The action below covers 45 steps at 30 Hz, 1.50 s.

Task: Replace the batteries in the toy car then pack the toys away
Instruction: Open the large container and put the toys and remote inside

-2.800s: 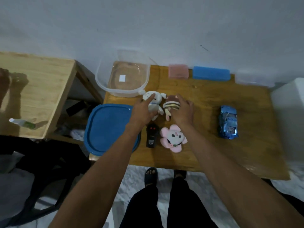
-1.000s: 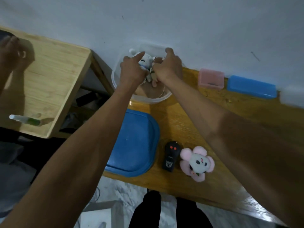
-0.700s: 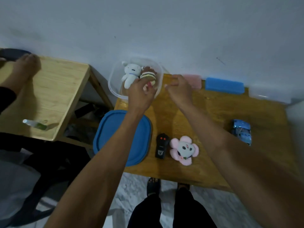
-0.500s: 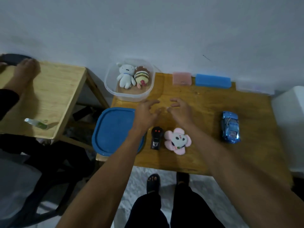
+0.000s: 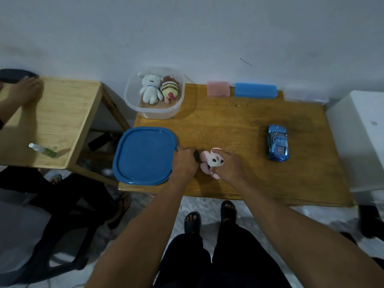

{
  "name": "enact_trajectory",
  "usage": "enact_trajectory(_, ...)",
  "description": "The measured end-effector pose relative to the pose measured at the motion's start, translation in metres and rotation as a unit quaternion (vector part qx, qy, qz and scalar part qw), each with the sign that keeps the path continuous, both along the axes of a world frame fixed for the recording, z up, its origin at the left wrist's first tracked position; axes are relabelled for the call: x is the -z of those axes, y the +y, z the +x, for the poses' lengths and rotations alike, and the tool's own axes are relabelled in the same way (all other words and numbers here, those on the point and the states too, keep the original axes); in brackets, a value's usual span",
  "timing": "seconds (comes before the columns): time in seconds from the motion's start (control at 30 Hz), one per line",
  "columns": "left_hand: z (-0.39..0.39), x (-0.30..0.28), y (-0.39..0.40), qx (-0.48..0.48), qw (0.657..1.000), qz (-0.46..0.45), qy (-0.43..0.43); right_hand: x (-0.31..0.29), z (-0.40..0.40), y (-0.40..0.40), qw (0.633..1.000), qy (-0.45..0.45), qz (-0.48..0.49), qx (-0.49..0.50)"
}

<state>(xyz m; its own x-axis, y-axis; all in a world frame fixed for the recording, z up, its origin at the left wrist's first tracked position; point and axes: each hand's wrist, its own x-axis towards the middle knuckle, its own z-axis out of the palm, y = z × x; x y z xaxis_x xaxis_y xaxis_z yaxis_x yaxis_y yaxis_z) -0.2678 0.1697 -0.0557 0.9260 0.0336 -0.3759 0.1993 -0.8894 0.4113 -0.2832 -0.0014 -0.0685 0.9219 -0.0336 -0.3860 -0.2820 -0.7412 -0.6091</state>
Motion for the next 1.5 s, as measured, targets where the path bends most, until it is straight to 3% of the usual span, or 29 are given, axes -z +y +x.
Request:
enact_trajectory(0.17,-0.005,0.004,-0.015,-0.063,0.998,-0.016,0.012,0.002,0.003,0.0,0.999,0.009,0.007,0.045)
enact_trajectory(0.37,-0.007,-0.005,-0.017,-0.156,0.978,-0.135,-0.008,-0.009,0.011,-0.003,0.984,0.021,0.124,0.129)
enact_trajectory(0.6,0.014,-0.028,-0.001,-0.198,0.901,-0.383,-0.041,-0.04,0.04,-0.004,0.955,-0.013,0.254,0.152)
enact_trajectory(0.8,0.056,-0.054,0.035,-0.18,0.853,-0.481,-0.093,-0.09,0.082,0.017,0.922,-0.019,0.367,0.12)
enact_trajectory(0.9,0.084,-0.073,0.06,-0.154,0.846,-0.494,-0.129,-0.109,0.11,0.042,0.922,-0.045,0.376,0.08)
enact_trajectory(1.03,0.121,-0.093,0.098,-0.107,0.861,-0.466,-0.173,-0.123,0.149,0.075,0.918,-0.061,0.39,0.049)
enact_trajectory(1.3,0.188,-0.079,0.172,-0.115,0.872,-0.464,-0.103,-0.102,0.219,0.136,0.931,-0.056,0.358,0.054)
enact_trajectory(1.5,0.217,-0.039,0.199,-0.125,0.907,-0.4,-0.052,-0.066,0.249,0.162,0.95,-0.03,0.31,0.022)
